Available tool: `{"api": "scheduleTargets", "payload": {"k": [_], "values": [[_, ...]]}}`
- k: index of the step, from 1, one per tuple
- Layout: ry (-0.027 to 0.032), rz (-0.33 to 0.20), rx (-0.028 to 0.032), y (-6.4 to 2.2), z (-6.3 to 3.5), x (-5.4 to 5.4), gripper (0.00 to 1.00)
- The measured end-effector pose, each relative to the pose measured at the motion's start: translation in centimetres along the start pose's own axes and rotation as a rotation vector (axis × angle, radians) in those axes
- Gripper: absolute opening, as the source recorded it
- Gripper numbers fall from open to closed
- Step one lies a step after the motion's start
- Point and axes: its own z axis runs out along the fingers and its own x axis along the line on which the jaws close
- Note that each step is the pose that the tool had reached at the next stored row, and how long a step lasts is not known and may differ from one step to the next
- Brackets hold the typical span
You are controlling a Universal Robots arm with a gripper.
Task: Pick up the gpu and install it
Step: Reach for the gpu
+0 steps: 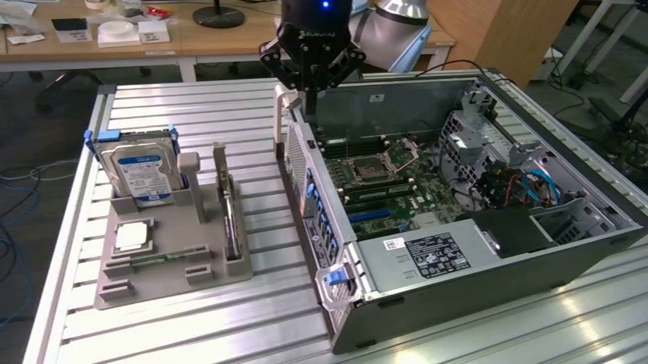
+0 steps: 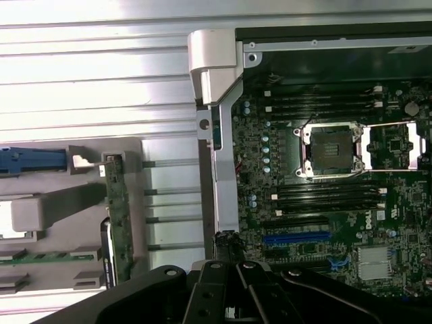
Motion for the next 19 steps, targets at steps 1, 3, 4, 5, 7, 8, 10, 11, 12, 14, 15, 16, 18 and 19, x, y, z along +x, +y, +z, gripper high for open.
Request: {"api": "scheduleTargets", "payload": {"k": [1, 3, 4, 5, 7, 8, 10, 11, 12, 14, 15, 16, 18, 19], "values": [[0.0001, 0.0, 0.0, 0.0, 0.0, 0.04, 0.11], [0.0003, 0.0, 0.0, -0.01, 0.0, 0.12, 0.11], [0.0003, 0.0, 0.0, -0.02, 0.0, 0.17, 0.11], [0.0004, 0.0, 0.0001, -0.02, 0.0, 0.22, 0.11], [0.0005, 0.0, 0.0001, -0.03, -0.01, 0.35, 0.11], [0.0004, 0.0, 0.0, -0.04, 0.0, 0.42, 0.11], [0.0004, 0.0, 0.0, -0.06, -0.01, 0.55, 0.11], [0.0004, 0.0, 0.0001, -0.06, -0.01, 0.61, 0.11], [0.0004, 0.0, 0.0, -0.07, -0.01, 0.68, 0.11], [0.0004, 0.0, 0.0, -0.08, 0.0, 0.8, 0.11], [0.0005, 0.0, 0.0001, -0.08, -0.01, 0.84, 0.11], [0.0007, 0.0, 0.0, -0.08, 0.0, 0.88, 0.11], [0.0008, 0.0, 0.0001, -0.09, 0.0, 0.97, 0.11], [0.0009, 0.0, 0.0001, -0.1, 0.0, 1.01, 0.11]]}}
